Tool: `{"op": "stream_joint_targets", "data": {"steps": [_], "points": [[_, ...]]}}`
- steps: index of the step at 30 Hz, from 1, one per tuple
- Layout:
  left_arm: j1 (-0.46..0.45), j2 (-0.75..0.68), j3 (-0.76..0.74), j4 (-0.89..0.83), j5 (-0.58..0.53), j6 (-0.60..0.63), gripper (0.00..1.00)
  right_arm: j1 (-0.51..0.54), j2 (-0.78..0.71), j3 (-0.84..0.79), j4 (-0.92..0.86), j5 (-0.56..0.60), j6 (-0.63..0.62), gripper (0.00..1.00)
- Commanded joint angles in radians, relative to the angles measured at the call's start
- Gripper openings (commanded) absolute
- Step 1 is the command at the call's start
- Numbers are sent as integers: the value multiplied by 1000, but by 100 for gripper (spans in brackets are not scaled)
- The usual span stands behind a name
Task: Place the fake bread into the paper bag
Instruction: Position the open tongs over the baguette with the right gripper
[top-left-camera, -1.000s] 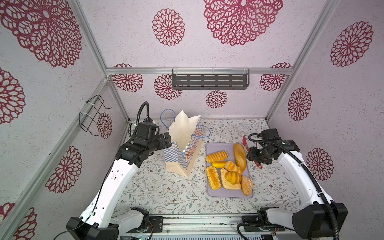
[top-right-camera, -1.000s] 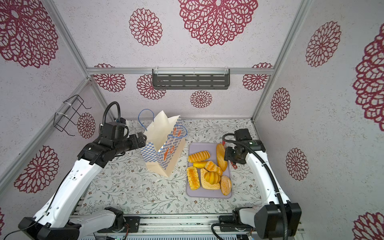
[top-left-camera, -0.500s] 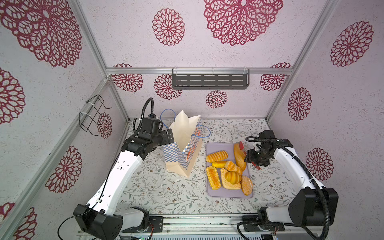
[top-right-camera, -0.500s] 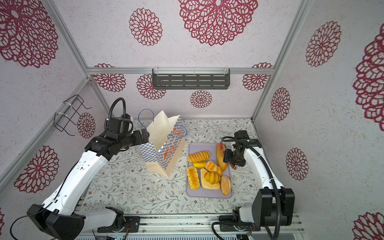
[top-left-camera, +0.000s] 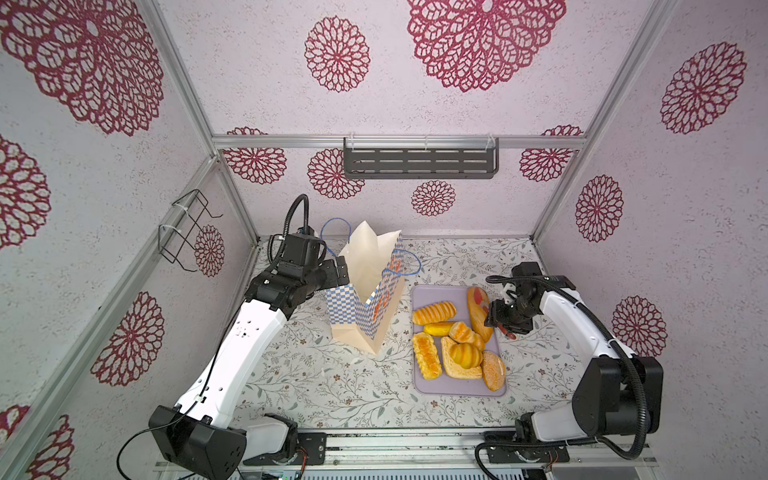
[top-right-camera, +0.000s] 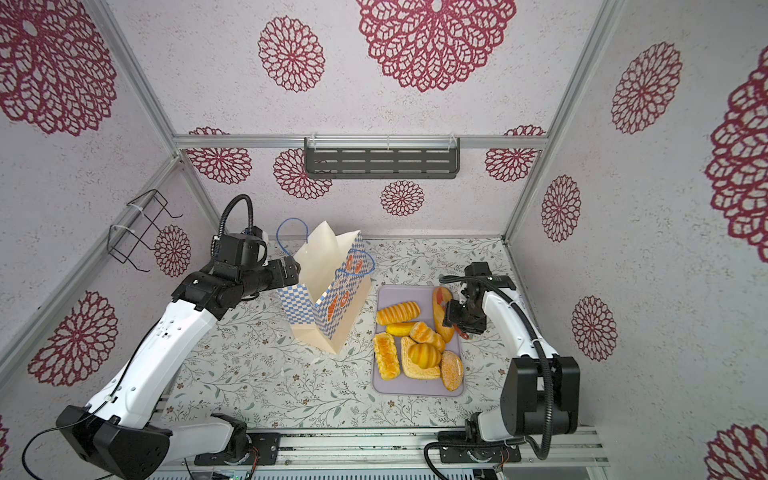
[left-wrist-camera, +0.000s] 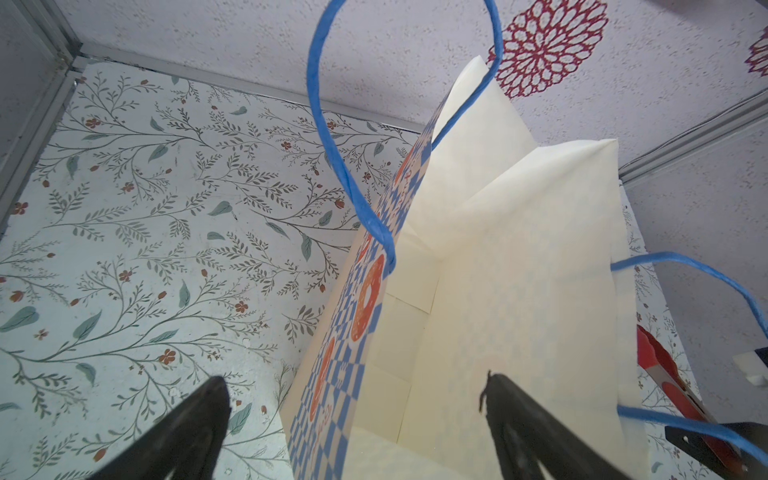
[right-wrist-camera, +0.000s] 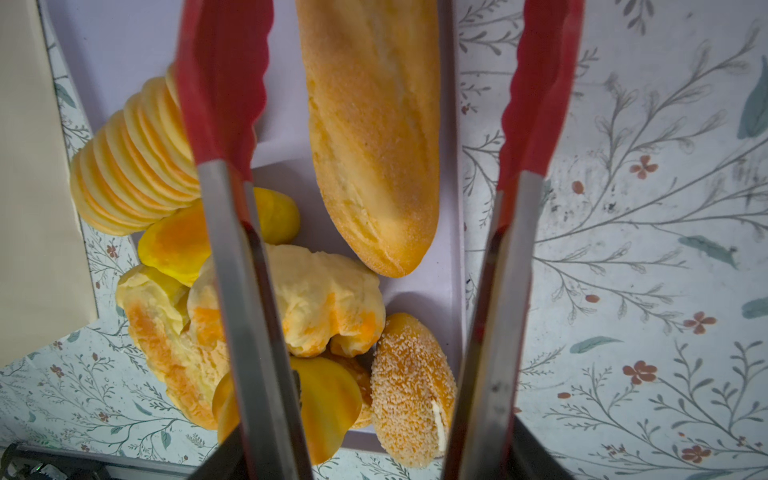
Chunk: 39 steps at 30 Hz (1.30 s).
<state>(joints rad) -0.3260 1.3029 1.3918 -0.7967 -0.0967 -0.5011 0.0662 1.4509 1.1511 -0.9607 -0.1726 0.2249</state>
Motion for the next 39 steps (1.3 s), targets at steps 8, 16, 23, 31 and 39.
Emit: {"op": "stream_joint_targets", "data": {"steps": [8, 16, 23, 31, 39], "points": [[13, -6, 3, 40, 8, 16, 99, 37, 35, 22, 2, -26, -21, 64], [17, -16, -8, 46, 9, 13, 99, 43, 67, 40, 8, -31, -24, 61], [19, -22, -16, 54, 17, 9, 99, 44, 92, 57, 8, -18, -25, 59], [24, -21, -15, 54, 20, 12, 99, 44, 114, 75, 8, -5, -29, 53], [30, -19, -10, 49, 23, 12, 98, 44, 81, 109, -3, 19, -21, 45]]}}
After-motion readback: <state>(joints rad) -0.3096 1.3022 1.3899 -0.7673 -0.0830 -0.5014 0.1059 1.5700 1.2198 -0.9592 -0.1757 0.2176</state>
